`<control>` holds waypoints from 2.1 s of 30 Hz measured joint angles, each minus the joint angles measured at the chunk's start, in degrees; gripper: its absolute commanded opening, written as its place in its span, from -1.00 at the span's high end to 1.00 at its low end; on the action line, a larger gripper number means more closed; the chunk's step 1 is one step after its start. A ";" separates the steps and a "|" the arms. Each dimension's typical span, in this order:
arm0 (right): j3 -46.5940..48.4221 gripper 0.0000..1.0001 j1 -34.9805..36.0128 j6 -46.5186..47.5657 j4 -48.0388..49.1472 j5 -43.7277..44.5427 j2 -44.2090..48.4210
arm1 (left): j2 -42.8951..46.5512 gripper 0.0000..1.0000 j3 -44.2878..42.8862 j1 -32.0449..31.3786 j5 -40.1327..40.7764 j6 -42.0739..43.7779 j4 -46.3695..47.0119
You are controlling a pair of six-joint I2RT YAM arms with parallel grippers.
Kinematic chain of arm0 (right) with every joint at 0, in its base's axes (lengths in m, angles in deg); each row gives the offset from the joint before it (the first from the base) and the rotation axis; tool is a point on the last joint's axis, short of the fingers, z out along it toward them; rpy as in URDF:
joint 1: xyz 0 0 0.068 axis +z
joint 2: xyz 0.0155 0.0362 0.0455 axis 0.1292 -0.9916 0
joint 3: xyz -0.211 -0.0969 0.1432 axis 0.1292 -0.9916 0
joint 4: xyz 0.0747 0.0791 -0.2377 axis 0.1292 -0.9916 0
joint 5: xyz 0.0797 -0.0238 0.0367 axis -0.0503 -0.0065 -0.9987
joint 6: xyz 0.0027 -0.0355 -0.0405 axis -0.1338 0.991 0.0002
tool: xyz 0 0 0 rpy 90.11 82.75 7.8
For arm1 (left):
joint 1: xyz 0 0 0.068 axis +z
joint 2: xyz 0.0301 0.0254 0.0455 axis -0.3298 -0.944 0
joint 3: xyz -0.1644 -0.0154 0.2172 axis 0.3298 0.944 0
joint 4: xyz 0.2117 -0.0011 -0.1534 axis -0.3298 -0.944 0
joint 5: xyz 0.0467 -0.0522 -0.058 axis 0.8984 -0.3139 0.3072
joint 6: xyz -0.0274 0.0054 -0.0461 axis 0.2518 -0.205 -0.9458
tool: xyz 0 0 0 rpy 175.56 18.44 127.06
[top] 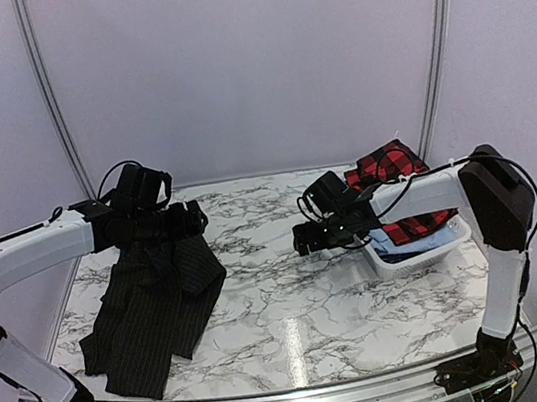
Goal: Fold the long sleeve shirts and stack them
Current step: Move the bin to the corner of the board, then move the crumpled shirt to the center of the board.
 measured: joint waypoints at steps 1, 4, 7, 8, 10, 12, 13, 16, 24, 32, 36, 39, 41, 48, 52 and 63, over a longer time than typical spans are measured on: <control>-0.79 -0.86 -1.27 -0.15 0.76 0.09 0.39 | 0.28 -0.98 0.39 0.00 0.11 0.00 0.00; -4.17 -0.86 -5.68 -0.20 2.29 0.61 2.49 | 1.25 -0.98 1.66 0.00 0.42 0.00 0.00; -7.41 -0.86 -9.99 -0.22 2.51 1.66 4.72 | 1.53 -0.98 2.16 0.00 0.61 0.00 0.00; -8.02 -0.86 -11.13 -0.24 2.51 2.05 5.14 | 1.57 -0.98 2.32 0.00 0.61 0.00 0.00; -8.87 -0.86 -13.11 -0.35 2.62 2.49 5.57 | 1.57 -0.98 2.51 0.00 0.66 -0.07 0.00; -9.27 -0.86 -14.25 -0.35 2.71 2.73 5.64 | 1.60 -0.98 2.64 0.00 0.87 -0.22 0.02; -9.35 -0.86 -14.73 -0.33 2.73 2.89 5.64 | 1.70 -0.98 2.80 0.00 1.07 -0.39 0.07; -9.35 -0.87 -15.50 -0.17 2.73 2.86 5.64 | 2.62 -0.98 3.91 0.00 1.66 -0.79 0.11; -7.43 -0.86 -19.65 1.09 3.74 2.43 3.52 | 6.19 -0.98 7.48 0.00 2.78 -1.46 0.13; 1.99 -0.86 -24.74 3.32 7.06 1.84 -4.70 | 8.37 -0.98 10.47 0.00 3.93 -2.78 0.17; 3.98 -0.87 -25.14 4.07 7.06 -0.68 -5.42 | 9.22 -0.98 12.55 0.00 5.86 -4.48 -0.02; 4.02 -0.86 -23.76 4.72 6.73 -1.66 -5.38 | 10.25 -0.97 14.69 0.00 7.74 -6.23 -0.22; 4.02 -0.86 -21.79 5.22 6.58 -1.73 -4.79 | 11.19 -0.97 16.57 0.00 8.92 -7.34 -0.55; 2.95 -0.85 -10.14 6.25 6.95 -2.10 1.49 | 10.51 -0.72 19.08 0.02 12.72 -8.68 -1.07; 2.75 -0.85 -4.26 6.82 7.08 -1.86 2.80 | 3.65 -0.35 16.79 0.63 14.03 -6.27 -0.35; -1.84 -0.84 3.06 7.63 5.95 0.94 6.19 | -5.29 1.00 6.34 -1.57 6.21 -0.50 1.62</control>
